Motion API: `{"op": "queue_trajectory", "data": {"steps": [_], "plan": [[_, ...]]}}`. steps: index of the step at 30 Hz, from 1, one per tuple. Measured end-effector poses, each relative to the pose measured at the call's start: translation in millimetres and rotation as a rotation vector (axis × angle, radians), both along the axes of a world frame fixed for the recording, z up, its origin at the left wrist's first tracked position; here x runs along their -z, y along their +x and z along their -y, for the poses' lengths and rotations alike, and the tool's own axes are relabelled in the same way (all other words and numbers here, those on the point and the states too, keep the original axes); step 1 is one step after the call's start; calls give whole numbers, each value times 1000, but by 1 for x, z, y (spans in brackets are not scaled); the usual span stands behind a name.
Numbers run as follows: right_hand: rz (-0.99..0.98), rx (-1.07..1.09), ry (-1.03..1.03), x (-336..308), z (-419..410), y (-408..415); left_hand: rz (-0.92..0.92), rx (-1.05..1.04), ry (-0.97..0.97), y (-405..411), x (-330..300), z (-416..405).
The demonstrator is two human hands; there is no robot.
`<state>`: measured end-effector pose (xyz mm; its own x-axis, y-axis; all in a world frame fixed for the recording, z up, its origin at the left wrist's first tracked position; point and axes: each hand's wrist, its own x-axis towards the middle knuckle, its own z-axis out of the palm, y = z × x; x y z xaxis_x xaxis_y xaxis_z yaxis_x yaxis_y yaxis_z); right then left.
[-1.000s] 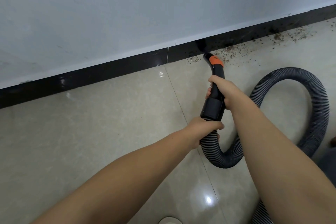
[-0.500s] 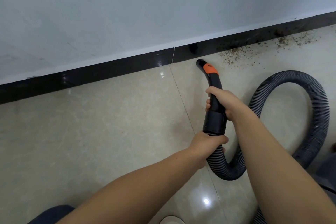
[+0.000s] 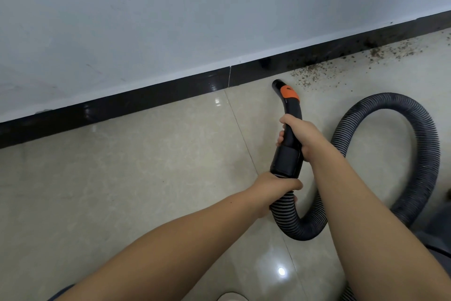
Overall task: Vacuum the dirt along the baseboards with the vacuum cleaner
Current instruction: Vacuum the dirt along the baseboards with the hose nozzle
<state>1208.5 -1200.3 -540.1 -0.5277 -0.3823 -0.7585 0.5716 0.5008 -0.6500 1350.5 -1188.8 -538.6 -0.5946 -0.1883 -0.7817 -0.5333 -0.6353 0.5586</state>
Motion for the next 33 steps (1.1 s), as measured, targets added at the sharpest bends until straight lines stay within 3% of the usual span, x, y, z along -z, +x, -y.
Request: {"op": "queue_trajectory", "data": {"steps": [10,27,33], "plan": [[36,181,-3,5,-55,-18,35,161,15,-16,-4,-29],[6,213,15,9,-56,-57,23,168,34,-58,7,-31],[4,86,1,4,-38,-59,37,72,53,-61,10,-30]]}}
